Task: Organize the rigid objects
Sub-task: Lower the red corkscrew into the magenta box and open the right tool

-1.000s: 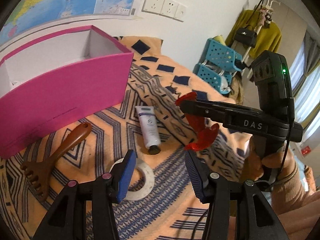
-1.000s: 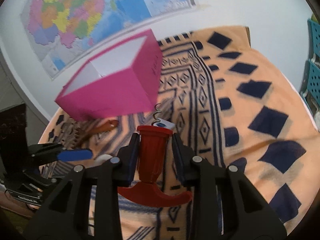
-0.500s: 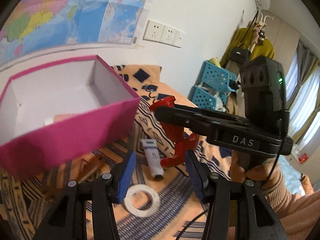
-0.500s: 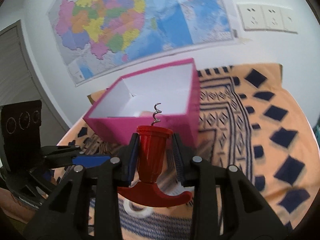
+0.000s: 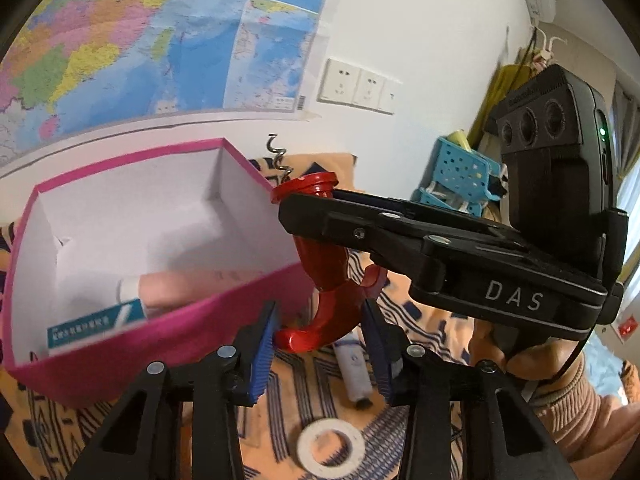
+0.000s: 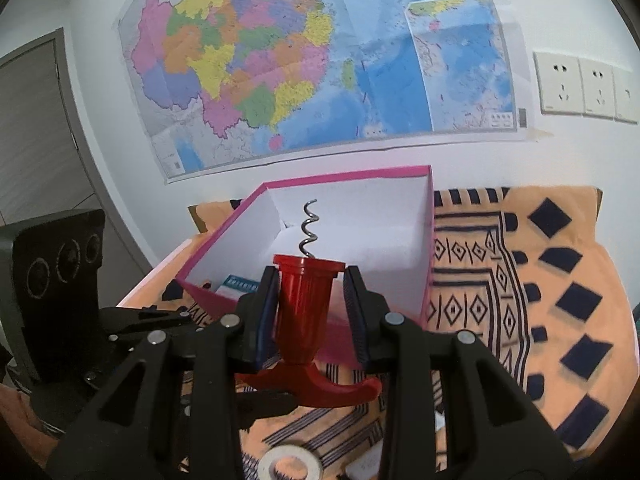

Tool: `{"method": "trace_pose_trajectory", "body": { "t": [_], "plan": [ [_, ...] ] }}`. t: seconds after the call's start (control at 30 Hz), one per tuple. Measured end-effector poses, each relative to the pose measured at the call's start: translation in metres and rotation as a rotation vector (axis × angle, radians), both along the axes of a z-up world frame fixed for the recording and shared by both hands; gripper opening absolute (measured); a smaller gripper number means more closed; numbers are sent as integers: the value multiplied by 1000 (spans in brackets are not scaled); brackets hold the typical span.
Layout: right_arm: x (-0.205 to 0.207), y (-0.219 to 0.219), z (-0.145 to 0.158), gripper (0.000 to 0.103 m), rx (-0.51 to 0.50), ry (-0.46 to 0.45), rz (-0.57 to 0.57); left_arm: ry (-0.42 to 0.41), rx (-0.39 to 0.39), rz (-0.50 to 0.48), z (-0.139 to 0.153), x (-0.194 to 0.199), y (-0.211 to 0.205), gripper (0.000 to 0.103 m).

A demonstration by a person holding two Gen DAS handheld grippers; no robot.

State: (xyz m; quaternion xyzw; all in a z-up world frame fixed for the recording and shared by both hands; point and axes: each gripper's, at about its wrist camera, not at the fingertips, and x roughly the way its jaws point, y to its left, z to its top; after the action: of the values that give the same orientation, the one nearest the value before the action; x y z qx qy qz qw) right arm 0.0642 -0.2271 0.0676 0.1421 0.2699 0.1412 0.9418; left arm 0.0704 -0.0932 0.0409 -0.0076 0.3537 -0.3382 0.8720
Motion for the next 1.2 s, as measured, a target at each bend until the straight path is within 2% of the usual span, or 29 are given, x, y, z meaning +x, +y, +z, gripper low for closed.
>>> {"method": "trace_pose_trajectory", "body": {
  "t": [0.17,0.27,0.37,0.57,0.8,1.0,1.13,1.2],
  "plan": [
    [18,-2,3,35,12,1,10,-6,5,37,5,17,7,36],
    [29,1,6,35,-10,-2,12,-9,16,57,7,25,8,35],
    [40,4,7,35,-23,1,19,-1,23,71,7,35,9,30],
    [58,9,3,35,-61,20,19,21,52,96,4,54,7,30],
    [69,5,-9,35,-73,64,2,51,80,104,-7,63,3,30],
    [77,-2,-20,35,-124,116,-62,85,88,116,-15,71,2,30],
    [88,-5,-34,36,-160,191,-100,93,84,130,-17,69,7,30],
    [91,-8,-41,40,-150,211,-116,94,79,137,-17,68,11,30]
  ]
}}
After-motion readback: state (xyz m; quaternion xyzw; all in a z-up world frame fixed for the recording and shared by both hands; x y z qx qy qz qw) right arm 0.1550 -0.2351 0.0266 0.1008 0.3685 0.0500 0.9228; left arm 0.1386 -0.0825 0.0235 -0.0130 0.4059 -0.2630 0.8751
